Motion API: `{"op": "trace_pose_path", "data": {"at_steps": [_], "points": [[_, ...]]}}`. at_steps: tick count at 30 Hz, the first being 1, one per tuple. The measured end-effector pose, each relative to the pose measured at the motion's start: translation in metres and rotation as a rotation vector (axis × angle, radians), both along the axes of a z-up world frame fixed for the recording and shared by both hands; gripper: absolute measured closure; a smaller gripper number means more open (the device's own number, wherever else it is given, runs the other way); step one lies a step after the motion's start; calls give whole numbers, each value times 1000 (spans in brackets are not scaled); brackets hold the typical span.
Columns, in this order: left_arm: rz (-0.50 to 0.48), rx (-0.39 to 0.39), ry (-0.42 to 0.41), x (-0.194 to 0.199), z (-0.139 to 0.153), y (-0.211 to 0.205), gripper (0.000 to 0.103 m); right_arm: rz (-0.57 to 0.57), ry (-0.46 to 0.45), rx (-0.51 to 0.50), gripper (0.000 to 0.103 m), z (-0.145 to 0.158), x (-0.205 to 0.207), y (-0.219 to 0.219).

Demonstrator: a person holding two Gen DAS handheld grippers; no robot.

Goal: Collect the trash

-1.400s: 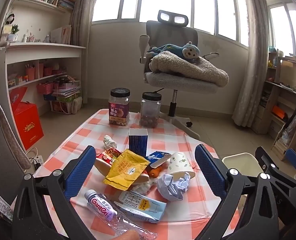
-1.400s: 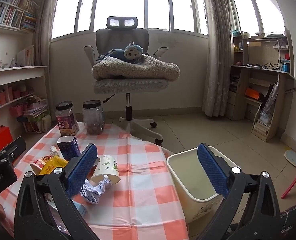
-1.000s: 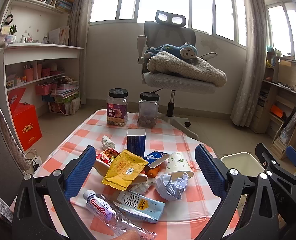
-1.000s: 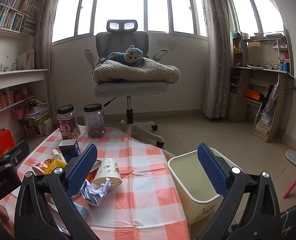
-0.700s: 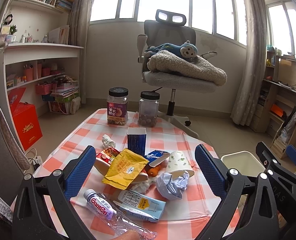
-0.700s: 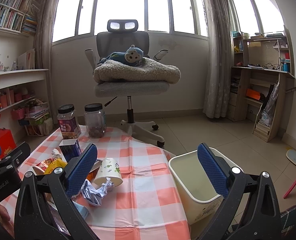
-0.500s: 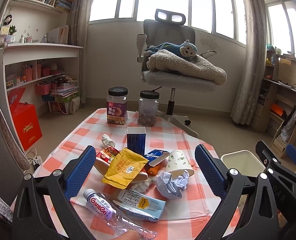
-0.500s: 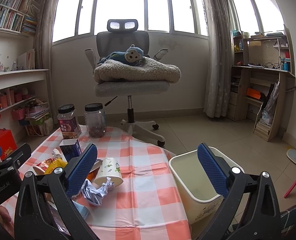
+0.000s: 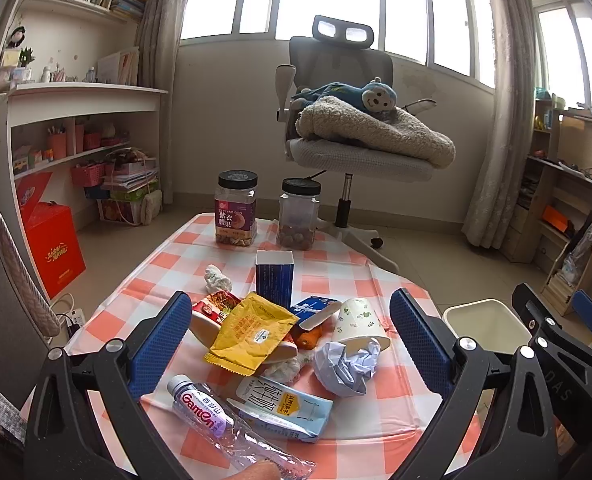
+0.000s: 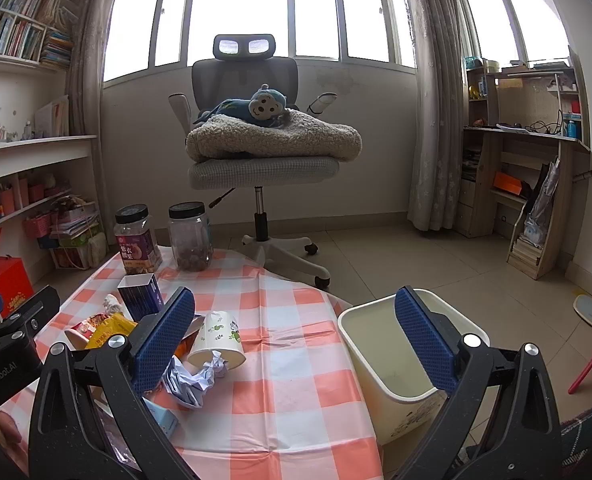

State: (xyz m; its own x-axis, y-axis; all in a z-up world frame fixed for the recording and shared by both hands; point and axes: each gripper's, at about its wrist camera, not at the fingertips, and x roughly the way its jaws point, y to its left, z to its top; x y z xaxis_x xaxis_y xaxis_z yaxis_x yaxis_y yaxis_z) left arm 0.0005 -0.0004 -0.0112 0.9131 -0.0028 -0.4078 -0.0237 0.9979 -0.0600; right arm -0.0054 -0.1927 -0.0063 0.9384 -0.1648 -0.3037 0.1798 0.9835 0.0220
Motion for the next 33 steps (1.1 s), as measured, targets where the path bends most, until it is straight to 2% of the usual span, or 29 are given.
{"op": "trace_pose_path", "data": {"at_steps": [4,9,11,21,25,29,31,33], "points": [[1,41,33,2,-1,-1,7,0,-1,10,7,0,0,0],[1,54,43,3,0,0,7,1,1,21,7,-1,-1,-1],[1,23,29,2,0,1,7,1,4,13,7,-2,-1,0],[4,14,26,1,-1,3,7,1,18,3,7,-2,0,0],[20,-6,63,5,-3,8,7,7,49,11,7,-6,5,-1],[75,-39,197,21,-14,21,7,10,224,16,7,-21,27,0],[97,-49,225,27,-22,29,7,14,336,10,7,-31,39,2],[114,-60,261,31,-28,36,7,16,406,11,7,-39,49,3]]}}
